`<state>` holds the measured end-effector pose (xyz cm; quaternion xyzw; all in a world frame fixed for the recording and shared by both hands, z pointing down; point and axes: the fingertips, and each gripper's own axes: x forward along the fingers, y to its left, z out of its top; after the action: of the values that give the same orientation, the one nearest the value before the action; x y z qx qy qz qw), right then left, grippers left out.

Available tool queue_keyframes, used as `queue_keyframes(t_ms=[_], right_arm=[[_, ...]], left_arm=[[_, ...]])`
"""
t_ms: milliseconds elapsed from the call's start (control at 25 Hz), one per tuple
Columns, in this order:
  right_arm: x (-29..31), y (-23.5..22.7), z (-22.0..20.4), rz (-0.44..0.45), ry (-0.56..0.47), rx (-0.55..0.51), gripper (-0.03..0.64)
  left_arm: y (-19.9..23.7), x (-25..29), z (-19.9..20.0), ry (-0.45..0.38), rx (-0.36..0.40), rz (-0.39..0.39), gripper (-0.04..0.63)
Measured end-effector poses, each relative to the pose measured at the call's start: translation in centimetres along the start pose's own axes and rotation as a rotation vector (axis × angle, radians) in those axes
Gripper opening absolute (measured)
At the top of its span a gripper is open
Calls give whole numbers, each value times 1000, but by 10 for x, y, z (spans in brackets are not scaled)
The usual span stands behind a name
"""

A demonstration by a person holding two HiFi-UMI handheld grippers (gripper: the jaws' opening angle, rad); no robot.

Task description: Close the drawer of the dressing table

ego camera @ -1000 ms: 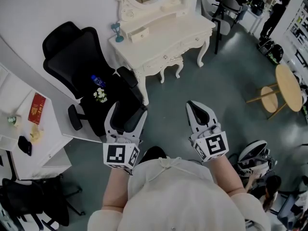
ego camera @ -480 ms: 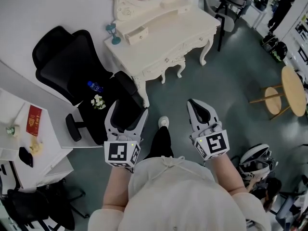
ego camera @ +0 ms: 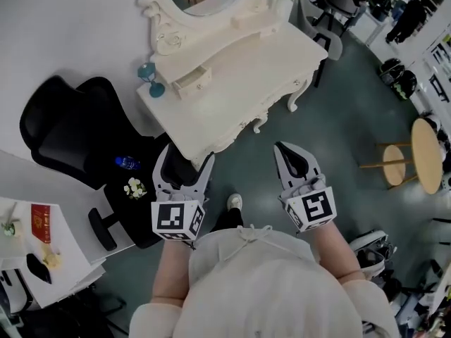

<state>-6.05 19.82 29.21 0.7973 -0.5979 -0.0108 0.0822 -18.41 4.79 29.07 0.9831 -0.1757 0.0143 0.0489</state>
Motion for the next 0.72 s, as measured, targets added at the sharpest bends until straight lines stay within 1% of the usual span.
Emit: queue_keyframes(t_ms=[160,400,560,720], right_arm=[[60,-28,6,0,7,0,6],[126,-50,1,34,25,10,8],[169,-55,-10,107,25,5,8],[219,-69,-21,192,16,24,8]], left_arm=[[33,55,9,-2,-20,11,400],[64,105,4,46,-38,32,400],[86,127,-6,64,-44,91,400],[107,150,-17,79,-52,182,400]])
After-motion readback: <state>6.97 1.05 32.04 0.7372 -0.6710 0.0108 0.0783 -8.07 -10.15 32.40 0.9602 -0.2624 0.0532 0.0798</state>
